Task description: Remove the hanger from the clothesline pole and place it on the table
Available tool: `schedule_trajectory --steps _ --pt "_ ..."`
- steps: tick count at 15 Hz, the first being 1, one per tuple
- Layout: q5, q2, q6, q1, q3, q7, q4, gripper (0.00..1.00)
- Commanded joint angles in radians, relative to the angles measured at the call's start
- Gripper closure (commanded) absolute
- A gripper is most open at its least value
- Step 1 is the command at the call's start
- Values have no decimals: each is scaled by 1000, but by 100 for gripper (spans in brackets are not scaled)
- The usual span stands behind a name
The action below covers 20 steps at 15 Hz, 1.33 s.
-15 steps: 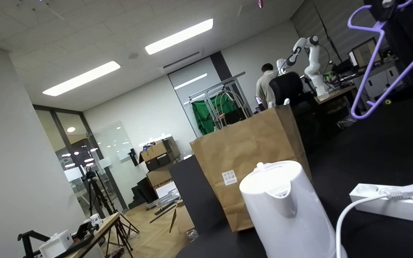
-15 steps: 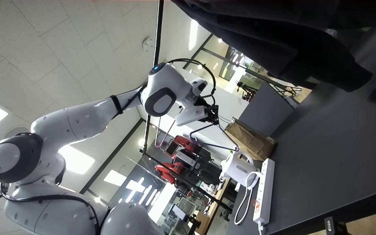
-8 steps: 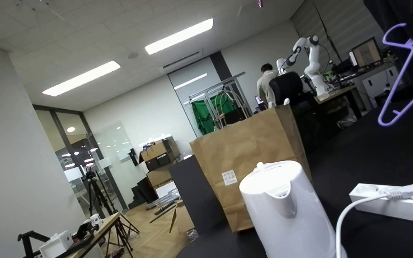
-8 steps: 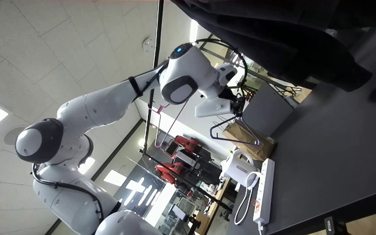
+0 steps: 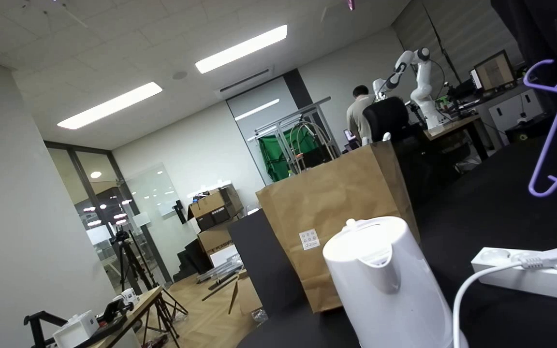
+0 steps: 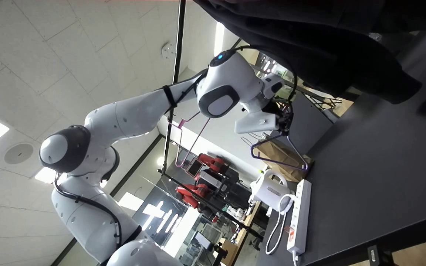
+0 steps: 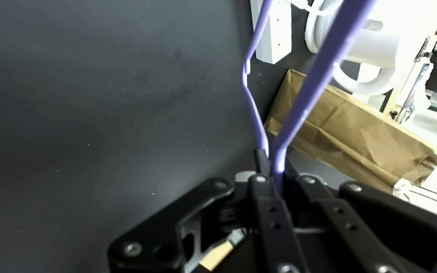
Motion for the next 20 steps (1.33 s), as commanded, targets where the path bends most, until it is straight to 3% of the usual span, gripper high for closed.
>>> schedule_trajectory --steps 1,4,5,8,14,20 --pt "-7 -3 4 -42 43 5 2 92" --pt "-7 -3 4 -43 42 5 2 92" --pt "-7 -3 4 -43 42 5 2 98" --pt "65 29 0 -74 61 -46 12 98" --pt "295 126 7 -124 82 -183 27 98" --pt "546 251 54 -112 104 -278 76 98"
